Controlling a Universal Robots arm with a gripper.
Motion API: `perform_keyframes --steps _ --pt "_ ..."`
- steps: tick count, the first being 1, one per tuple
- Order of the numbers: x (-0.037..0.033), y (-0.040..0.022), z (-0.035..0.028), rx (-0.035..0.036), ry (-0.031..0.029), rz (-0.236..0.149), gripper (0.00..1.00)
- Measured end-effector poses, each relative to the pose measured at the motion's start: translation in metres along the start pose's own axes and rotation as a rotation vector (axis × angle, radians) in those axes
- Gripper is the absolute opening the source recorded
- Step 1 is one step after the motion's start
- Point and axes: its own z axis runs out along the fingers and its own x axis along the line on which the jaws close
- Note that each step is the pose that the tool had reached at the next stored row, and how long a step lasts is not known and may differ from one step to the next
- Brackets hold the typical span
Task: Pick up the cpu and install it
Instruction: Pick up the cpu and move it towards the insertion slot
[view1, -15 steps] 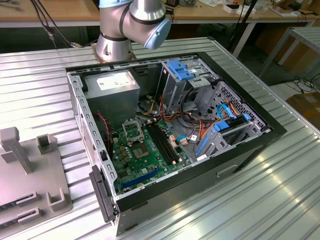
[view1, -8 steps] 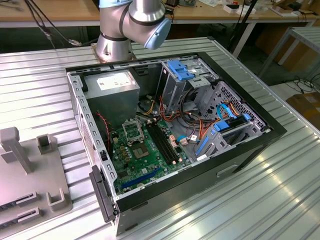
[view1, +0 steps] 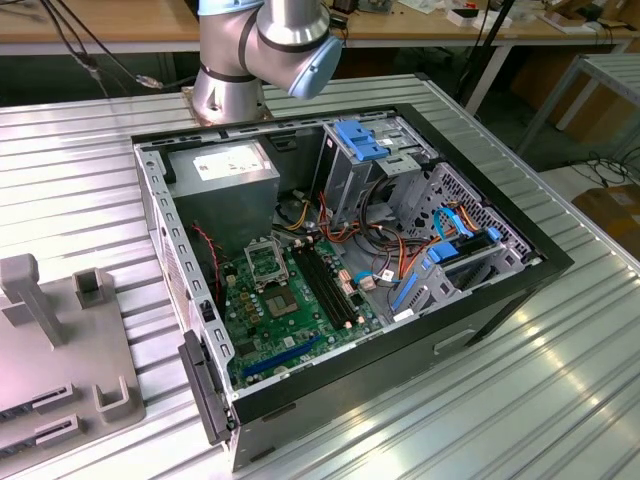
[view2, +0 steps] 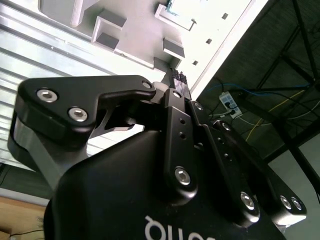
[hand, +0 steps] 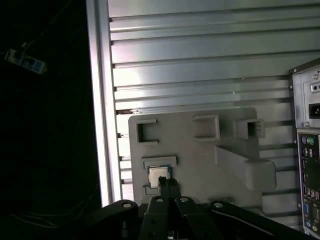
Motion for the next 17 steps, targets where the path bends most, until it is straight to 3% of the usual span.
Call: perform_keyframes --steps 12,13,17 --pt "0.0015 -0.0001 0.0000 0.0000 0.0000 0.000 0.11" --pt "0.0015 -0.0001 0.0001 0.0000 0.0000 0.000 0.17" --pt "0.0017 -0.0001 0.0001 -0.0001 0.0000 0.000 0.18"
